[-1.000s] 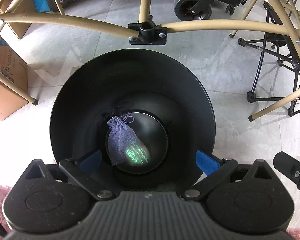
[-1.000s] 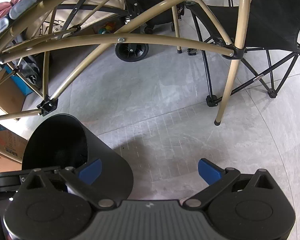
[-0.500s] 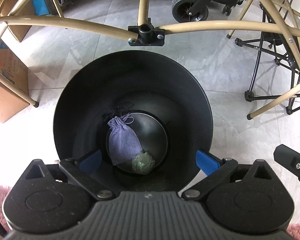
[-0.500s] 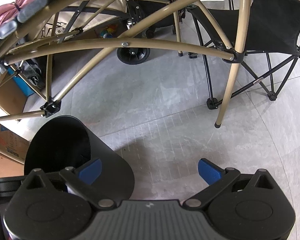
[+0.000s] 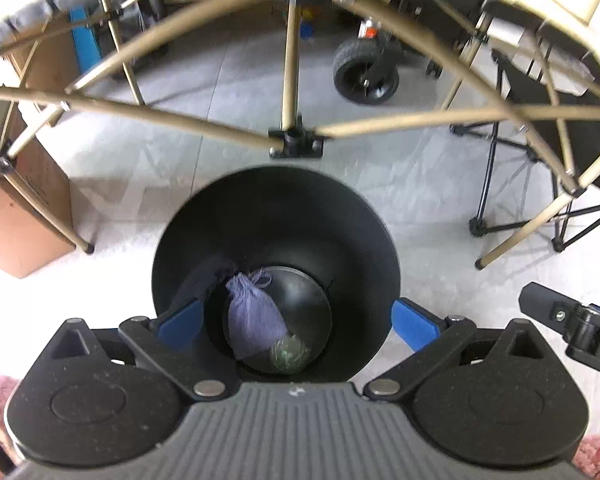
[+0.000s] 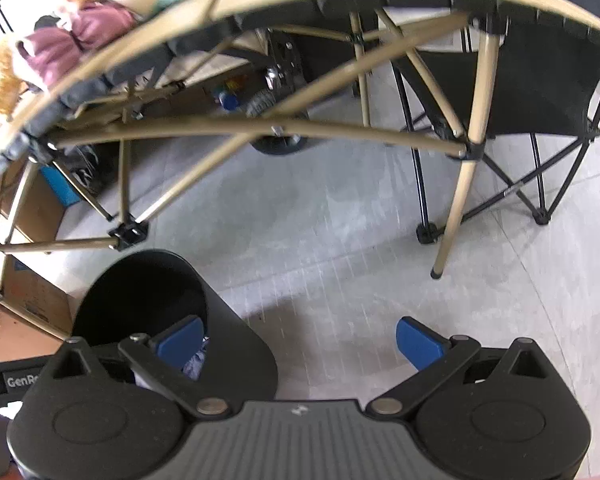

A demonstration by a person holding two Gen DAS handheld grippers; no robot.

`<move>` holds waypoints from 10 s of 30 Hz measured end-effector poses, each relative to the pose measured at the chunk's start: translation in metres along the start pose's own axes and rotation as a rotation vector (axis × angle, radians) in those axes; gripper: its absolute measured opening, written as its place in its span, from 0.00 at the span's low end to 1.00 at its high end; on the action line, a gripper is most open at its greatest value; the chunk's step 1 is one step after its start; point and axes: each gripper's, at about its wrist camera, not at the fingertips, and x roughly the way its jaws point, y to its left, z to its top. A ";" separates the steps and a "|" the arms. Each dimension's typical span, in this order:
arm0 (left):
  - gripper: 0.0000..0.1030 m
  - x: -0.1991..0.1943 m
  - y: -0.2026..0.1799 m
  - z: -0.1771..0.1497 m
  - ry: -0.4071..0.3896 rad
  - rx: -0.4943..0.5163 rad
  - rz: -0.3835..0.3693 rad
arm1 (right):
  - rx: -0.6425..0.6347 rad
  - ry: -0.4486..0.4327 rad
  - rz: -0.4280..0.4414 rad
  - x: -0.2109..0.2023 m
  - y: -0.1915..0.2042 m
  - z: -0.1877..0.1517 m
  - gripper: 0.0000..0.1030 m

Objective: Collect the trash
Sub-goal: 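Withdraw both open grippers from above the bin, then move both tools toward the pile of items on the table, then grasp the purple satin bow with the right gripper while the left gripper grasps the white paper cone, then lift the purple bow and white paper cone and carry both toward the bin, then lower the purple bow into the bin and open the right gripper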

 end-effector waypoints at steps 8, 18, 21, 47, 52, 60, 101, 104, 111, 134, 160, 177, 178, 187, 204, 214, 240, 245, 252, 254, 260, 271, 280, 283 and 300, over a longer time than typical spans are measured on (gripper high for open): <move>1.00 -0.043 0.010 0.002 -0.118 0.003 -0.025 | -0.036 -0.101 0.038 -0.042 0.013 0.008 1.00; 1.00 -0.104 0.025 0.010 -0.298 0.025 -0.034 | -0.089 -0.218 0.055 -0.088 0.033 0.023 1.00; 1.00 -0.118 0.030 0.016 -0.346 0.017 -0.034 | -0.105 -0.251 0.070 -0.097 0.041 0.030 1.00; 1.00 -0.140 0.114 0.099 -0.572 -0.155 0.054 | -0.177 -0.424 0.181 -0.067 0.130 0.116 1.00; 1.00 -0.133 0.139 0.129 -0.588 -0.188 0.091 | -0.201 -0.440 0.155 -0.047 0.148 0.132 1.00; 1.00 -0.118 0.166 0.174 -0.580 -0.196 0.121 | -0.180 -0.418 0.141 -0.016 0.163 0.150 1.00; 1.00 -0.047 0.220 0.281 -0.503 -0.126 0.146 | -0.082 -0.484 0.140 -0.002 0.138 0.159 0.46; 1.00 -0.043 0.224 0.283 -0.488 -0.144 0.141 | -0.069 -0.513 0.128 -0.009 0.128 0.159 0.44; 0.99 -0.038 0.219 0.286 -0.491 -0.144 0.174 | 0.003 -0.558 0.093 -0.019 0.097 0.164 0.44; 0.30 -0.013 0.212 0.303 -0.438 -0.139 0.149 | 0.062 -0.577 0.104 -0.028 0.062 0.164 0.44; 0.30 -0.081 0.169 0.251 -0.522 -0.101 0.163 | 0.026 -0.613 0.193 -0.053 0.066 0.144 0.44; 0.30 -0.164 0.140 0.168 -0.644 -0.063 0.153 | -0.012 -0.629 0.253 -0.084 0.074 0.105 0.44; 0.30 -0.168 0.138 0.162 -0.651 -0.060 0.147 | -0.011 -0.625 0.257 -0.085 0.074 0.101 0.44; 0.30 -0.195 0.120 0.112 -0.671 -0.031 0.097 | -0.049 -0.598 0.286 -0.101 0.078 0.065 0.44; 0.30 -0.206 0.088 0.014 -0.630 0.040 -0.010 | -0.140 -0.487 0.289 -0.120 0.081 -0.010 0.44; 0.30 -0.181 0.083 -0.037 -0.527 0.046 -0.033 | -0.202 -0.369 0.284 -0.113 0.089 -0.051 0.44; 0.30 -0.097 0.099 -0.098 -0.266 0.042 -0.011 | -0.245 -0.089 0.224 -0.063 0.082 -0.116 0.44; 0.30 -0.075 0.107 -0.104 -0.229 0.037 0.006 | -0.248 -0.044 0.203 -0.049 0.080 -0.121 0.44; 0.30 -0.050 0.119 -0.102 -0.175 0.012 0.036 | -0.237 0.000 0.176 -0.029 0.076 -0.122 0.44; 0.30 -0.047 0.120 -0.102 -0.164 0.009 0.035 | -0.239 0.009 0.172 -0.026 0.076 -0.122 0.44; 0.30 -0.038 0.123 -0.101 -0.134 0.000 0.042 | -0.249 0.023 0.172 -0.021 0.077 -0.122 0.44; 0.30 -0.026 0.125 -0.094 -0.093 -0.022 0.051 | -0.273 0.018 0.179 -0.014 0.088 -0.112 0.44; 0.30 -0.012 0.142 -0.086 -0.059 -0.080 0.065 | -0.292 0.004 0.174 -0.001 0.106 -0.091 0.44; 0.30 -0.008 0.149 -0.082 -0.050 -0.104 0.062 | -0.297 0.002 0.171 0.007 0.113 -0.084 0.44; 0.30 0.007 0.171 -0.064 -0.044 -0.183 0.087 | -0.340 0.045 0.163 0.070 0.155 -0.055 0.44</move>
